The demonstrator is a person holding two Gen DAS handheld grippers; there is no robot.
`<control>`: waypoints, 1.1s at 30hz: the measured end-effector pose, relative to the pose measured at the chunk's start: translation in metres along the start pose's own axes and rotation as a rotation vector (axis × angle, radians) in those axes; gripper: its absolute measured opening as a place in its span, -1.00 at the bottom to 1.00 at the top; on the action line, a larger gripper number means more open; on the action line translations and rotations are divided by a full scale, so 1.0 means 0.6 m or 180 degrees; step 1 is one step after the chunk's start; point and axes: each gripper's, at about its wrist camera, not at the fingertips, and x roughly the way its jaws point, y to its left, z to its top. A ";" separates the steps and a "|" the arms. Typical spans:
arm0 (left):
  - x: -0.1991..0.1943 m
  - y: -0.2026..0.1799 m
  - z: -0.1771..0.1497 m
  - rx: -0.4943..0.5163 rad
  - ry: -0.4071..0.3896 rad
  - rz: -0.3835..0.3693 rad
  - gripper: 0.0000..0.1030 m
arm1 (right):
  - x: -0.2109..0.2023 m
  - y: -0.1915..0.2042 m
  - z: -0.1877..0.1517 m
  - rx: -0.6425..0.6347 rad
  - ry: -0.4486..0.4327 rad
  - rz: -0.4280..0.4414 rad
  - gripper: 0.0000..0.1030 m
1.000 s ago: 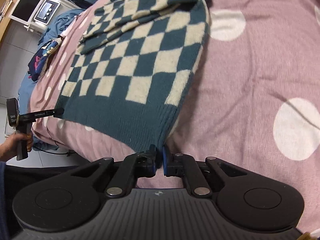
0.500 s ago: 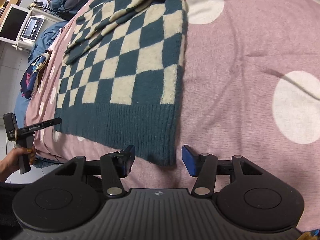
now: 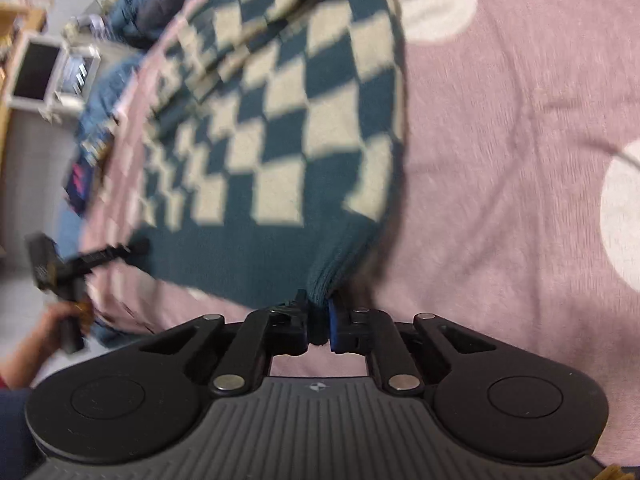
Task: Fold small clothes
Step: 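Grasp the ribbed sweater hem with both grippers, then lift the hem with both grippers and fold it toward the collar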
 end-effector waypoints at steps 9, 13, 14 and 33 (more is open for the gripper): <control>0.007 -0.048 0.204 -0.0356 -0.0756 -0.0316 -0.88 | -0.085 0.041 0.175 0.0095 -0.0890 0.0512 -0.69; 0.045 -0.076 0.303 -0.0223 -0.0881 -0.0199 -0.88 | -0.090 0.057 0.273 -0.0011 -0.1177 0.0480 -0.70; 0.055 -0.078 0.327 -0.0251 -0.0913 -0.0182 -0.88 | -0.090 0.060 0.297 -0.0037 -0.1250 0.0430 -0.70; 0.214 -0.086 0.455 -0.0364 -0.0655 0.0345 -0.83 | 0.004 0.029 0.471 -0.0054 -0.1361 -0.0473 -0.72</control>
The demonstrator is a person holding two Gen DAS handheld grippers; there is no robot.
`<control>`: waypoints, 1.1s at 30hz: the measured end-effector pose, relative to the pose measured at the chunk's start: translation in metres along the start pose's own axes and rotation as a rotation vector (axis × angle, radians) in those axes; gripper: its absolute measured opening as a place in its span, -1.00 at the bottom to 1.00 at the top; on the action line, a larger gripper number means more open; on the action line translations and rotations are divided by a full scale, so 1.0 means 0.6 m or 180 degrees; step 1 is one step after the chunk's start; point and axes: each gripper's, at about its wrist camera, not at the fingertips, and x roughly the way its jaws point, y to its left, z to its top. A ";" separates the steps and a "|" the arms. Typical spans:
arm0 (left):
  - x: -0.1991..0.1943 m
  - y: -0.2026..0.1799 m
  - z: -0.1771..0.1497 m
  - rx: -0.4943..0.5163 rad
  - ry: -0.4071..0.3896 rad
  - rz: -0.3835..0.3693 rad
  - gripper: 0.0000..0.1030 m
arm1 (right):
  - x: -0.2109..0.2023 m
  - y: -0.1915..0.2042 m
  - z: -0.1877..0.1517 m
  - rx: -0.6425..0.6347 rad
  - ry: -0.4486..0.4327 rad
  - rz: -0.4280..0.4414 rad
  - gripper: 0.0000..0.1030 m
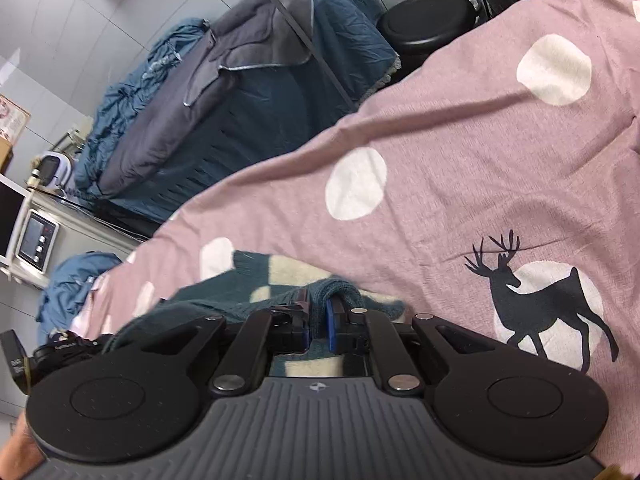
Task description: Fold small clothes
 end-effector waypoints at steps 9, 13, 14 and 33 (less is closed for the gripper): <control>0.010 -0.016 0.010 0.0177 0.0018 0.0162 -0.80 | 0.020 0.014 0.006 -0.0203 0.0032 -0.0171 -0.70; 0.012 -0.031 0.012 0.0308 0.0025 0.0239 -0.75 | 0.027 0.015 0.007 -0.0204 0.0039 -0.0239 -0.70; 0.013 -0.034 0.013 0.0339 0.0023 0.0267 -0.71 | 0.028 0.017 0.007 -0.0212 0.0039 -0.0257 -0.70; -0.100 -0.075 -0.016 0.0868 -0.0362 0.0344 0.51 | -0.021 0.086 -0.009 -0.0780 -0.0299 -0.0259 -0.09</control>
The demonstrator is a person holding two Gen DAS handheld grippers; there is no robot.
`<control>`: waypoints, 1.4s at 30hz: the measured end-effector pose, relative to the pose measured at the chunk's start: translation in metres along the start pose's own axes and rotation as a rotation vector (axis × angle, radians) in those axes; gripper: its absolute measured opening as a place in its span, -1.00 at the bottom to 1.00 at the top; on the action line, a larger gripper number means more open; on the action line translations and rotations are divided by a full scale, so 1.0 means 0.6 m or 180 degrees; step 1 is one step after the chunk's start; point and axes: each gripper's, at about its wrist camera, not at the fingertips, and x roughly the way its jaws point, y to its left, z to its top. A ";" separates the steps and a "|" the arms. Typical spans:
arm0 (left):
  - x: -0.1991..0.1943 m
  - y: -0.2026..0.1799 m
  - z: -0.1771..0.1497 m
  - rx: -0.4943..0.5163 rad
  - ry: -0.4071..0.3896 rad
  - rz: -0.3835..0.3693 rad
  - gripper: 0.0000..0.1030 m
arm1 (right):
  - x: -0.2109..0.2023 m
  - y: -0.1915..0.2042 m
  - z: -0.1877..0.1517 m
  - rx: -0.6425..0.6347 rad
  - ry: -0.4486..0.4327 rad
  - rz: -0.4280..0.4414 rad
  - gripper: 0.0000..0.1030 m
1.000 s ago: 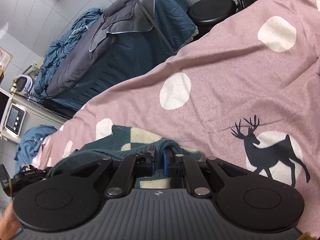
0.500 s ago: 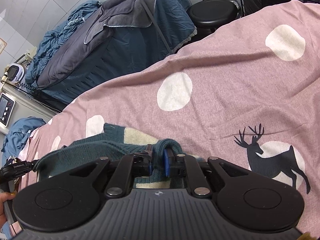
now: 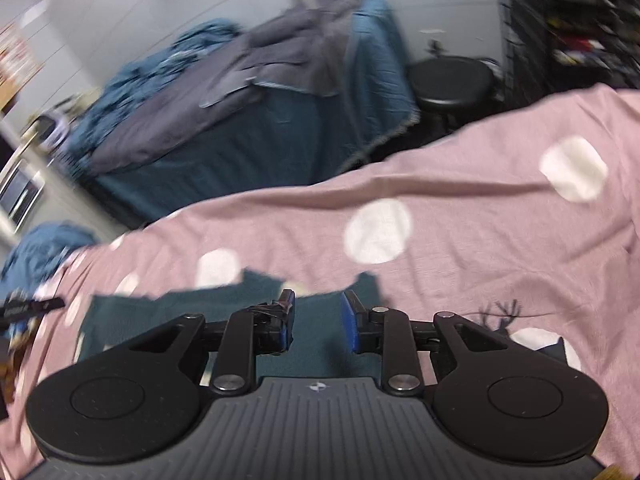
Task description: Fold small clothes
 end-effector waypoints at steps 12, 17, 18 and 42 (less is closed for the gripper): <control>0.015 -0.005 -0.180 0.0155 0.0436 0.0245 0.54 | -0.018 0.077 -0.156 -0.1218 0.0333 -0.0197 0.24; 0.034 -0.003 -0.186 0.0209 0.0400 0.0369 0.90 | -0.008 0.060 -0.170 -0.1169 0.0397 -0.0278 0.26; 0.036 -0.004 -0.184 0.0221 0.0399 0.0370 0.90 | -0.004 0.060 -0.170 -0.1189 0.0412 -0.0285 0.28; -0.138 -0.475 -0.375 0.3257 -0.0511 -0.0389 0.76 | -0.066 -0.067 -0.081 -0.0489 0.0593 0.0141 1.00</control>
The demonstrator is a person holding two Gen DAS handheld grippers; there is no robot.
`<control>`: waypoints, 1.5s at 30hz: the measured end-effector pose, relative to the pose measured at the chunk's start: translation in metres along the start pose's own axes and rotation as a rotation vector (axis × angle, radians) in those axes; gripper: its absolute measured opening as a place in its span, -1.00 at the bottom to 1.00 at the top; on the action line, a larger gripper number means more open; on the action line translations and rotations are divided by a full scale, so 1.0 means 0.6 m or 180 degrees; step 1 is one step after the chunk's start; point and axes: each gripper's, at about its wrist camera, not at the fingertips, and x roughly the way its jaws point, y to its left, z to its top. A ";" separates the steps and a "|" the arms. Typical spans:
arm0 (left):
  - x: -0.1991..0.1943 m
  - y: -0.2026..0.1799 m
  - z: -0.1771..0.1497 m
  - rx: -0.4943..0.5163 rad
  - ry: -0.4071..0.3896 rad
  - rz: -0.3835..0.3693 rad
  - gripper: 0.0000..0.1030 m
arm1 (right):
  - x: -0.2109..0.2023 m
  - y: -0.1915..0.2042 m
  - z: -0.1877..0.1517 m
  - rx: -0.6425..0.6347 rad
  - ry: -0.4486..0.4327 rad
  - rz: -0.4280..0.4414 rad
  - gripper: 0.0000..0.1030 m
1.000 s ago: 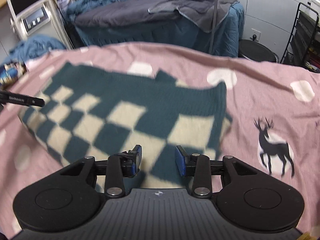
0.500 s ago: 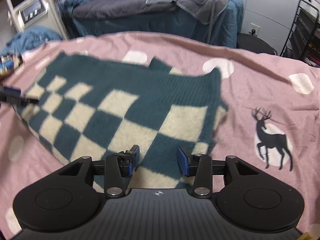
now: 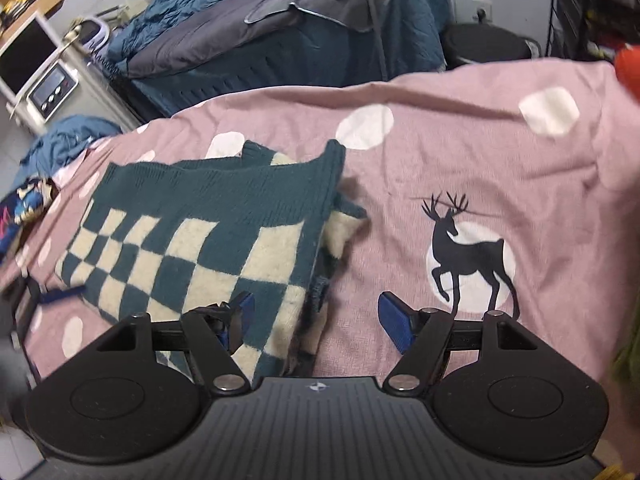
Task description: Fold small clothes
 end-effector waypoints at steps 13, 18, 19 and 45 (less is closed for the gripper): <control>0.074 -0.134 0.062 0.0977 -0.0098 0.0172 0.29 | 0.011 -0.007 -0.004 0.0033 0.0049 0.0160 1.00; 0.096 -0.147 0.092 0.1111 -0.0173 0.0173 0.05 | 0.024 -0.012 0.007 -0.0034 0.0084 0.0185 1.00; 0.099 -0.147 0.097 0.1101 -0.0172 0.0164 0.04 | 0.029 -0.013 0.011 -0.0046 0.0090 0.0189 1.00; 0.091 0.048 0.111 -0.1479 0.0158 -0.0858 -0.63 | 0.119 -0.037 0.075 0.0639 0.0211 0.0672 -0.26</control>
